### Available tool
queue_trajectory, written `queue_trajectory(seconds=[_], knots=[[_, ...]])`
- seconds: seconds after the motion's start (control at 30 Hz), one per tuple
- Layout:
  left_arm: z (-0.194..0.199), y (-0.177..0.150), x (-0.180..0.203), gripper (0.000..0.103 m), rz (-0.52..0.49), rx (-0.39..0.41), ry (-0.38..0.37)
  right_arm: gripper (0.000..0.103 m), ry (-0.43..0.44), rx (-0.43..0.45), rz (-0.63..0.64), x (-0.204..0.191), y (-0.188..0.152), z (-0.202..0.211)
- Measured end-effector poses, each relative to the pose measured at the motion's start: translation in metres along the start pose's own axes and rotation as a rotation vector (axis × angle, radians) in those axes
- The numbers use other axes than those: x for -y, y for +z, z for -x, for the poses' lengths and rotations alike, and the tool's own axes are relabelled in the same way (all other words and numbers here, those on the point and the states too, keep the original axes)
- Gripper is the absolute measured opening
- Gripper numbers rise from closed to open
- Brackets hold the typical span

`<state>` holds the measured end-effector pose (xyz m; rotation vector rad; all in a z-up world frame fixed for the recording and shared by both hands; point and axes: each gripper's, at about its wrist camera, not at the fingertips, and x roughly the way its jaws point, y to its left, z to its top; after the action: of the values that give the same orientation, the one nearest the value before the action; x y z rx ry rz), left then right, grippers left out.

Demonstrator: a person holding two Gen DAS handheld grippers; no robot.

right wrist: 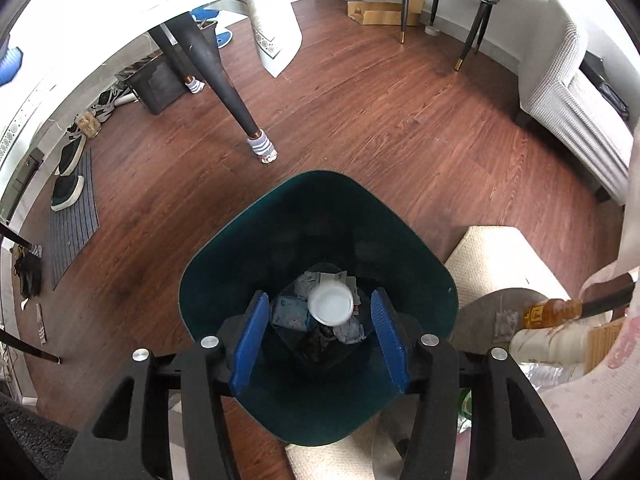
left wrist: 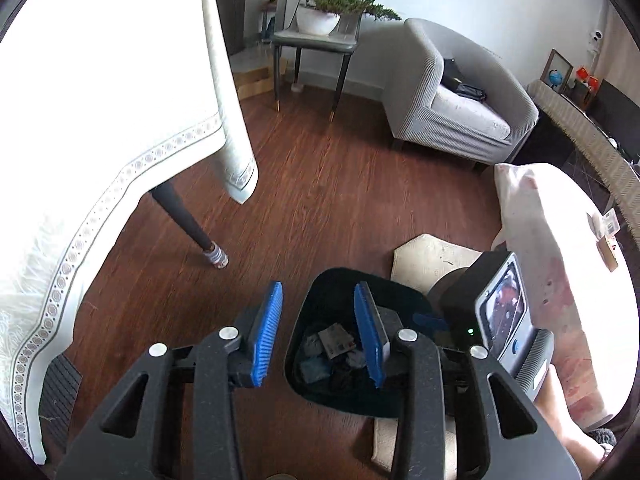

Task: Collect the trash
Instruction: 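Open the left gripper to drop the foil ball while the right drops the cap, then move both tools back to the table toward the cardboard core and package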

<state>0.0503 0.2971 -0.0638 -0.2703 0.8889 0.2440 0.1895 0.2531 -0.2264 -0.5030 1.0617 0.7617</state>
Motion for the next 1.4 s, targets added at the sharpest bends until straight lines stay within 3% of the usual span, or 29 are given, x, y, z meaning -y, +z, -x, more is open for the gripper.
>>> queue_trajectory(seconds=[0.3,0.73,0.97,1.4], knots=[[0.022,0.011,0.014,0.040,-0.018,0.066,-0.034,0.054,0.026,0.050,0.023,-0.003,0.001,0.025],[0.056,0.035,0.047,0.040,0.005,0.177,-0.109,0.054,0.050,0.258,0.082,-0.004,-0.003,0.135],[0.065,0.043,0.077,0.041,-0.006,0.217,-0.137,0.054,0.003,0.351,0.019,0.040,-0.018,0.187],[0.045,0.046,0.162,0.048,-0.110,0.187,-0.188,0.054,-0.114,0.414,-0.165,0.152,-0.068,0.239]])
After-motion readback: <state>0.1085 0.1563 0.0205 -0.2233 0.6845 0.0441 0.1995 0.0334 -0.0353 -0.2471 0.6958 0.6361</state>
